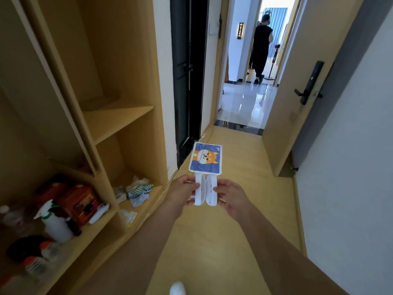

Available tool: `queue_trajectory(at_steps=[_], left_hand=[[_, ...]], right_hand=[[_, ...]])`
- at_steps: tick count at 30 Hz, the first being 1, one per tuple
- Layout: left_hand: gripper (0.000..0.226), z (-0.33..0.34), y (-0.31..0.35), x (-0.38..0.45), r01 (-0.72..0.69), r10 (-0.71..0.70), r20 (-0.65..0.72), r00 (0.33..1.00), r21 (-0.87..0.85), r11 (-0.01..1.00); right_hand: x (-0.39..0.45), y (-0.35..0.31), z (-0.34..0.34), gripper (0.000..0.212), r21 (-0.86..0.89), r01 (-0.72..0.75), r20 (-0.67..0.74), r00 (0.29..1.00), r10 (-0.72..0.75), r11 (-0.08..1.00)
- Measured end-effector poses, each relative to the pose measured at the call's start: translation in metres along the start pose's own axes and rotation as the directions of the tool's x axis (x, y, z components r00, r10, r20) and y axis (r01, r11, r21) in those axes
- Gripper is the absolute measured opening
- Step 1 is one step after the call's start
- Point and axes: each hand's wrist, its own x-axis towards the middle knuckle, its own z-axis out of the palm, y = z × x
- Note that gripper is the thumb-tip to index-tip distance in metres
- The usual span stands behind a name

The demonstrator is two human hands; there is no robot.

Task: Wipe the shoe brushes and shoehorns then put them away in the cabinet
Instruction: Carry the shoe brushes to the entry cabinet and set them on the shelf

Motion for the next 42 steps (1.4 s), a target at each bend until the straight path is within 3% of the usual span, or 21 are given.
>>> queue_trajectory(at_steps=[12,20,27,32,39,42], left_hand=[[0.012,-0.03,0.114,0.254,-0.039,0.04,-0.028,0.999,0.028,0.999],[0.018,-0.087,0.153,0.371,-0.019,0.02,-0.243,0.97,0.004,1.0],[0.015,-0.149,0.187,0.46,-0.043,0.009,-0.509,0.861,-0.054,0.998],[0.016,-0.187,0.224,0.509,-0.063,-0.033,-0.662,0.748,-0.121,0.991],[0.016,-0.254,0.259,0.554,-0.134,-0.142,-0.805,0.576,-0.265,0.955],[0.016,-0.282,0.269,0.564,-0.166,-0.146,-0.821,0.551,-0.279,0.946]], right_hand=[[0.252,-0.114,0.075,0.026,0.002,-0.003,0.008,1.0,0.003,1.0],[0.394,-0.141,0.16,0.025,-0.06,-0.027,0.135,0.99,0.035,0.998],[0.523,-0.16,0.26,0.026,-0.161,-0.07,0.343,0.931,0.122,0.985],[0.599,-0.191,0.333,0.024,-0.305,-0.045,0.526,0.825,0.208,0.951],[0.664,-0.216,0.442,0.026,-0.395,-0.031,0.655,0.691,0.305,0.918],[0.677,-0.221,0.48,0.022,-0.387,-0.047,0.687,0.652,0.322,0.921]])
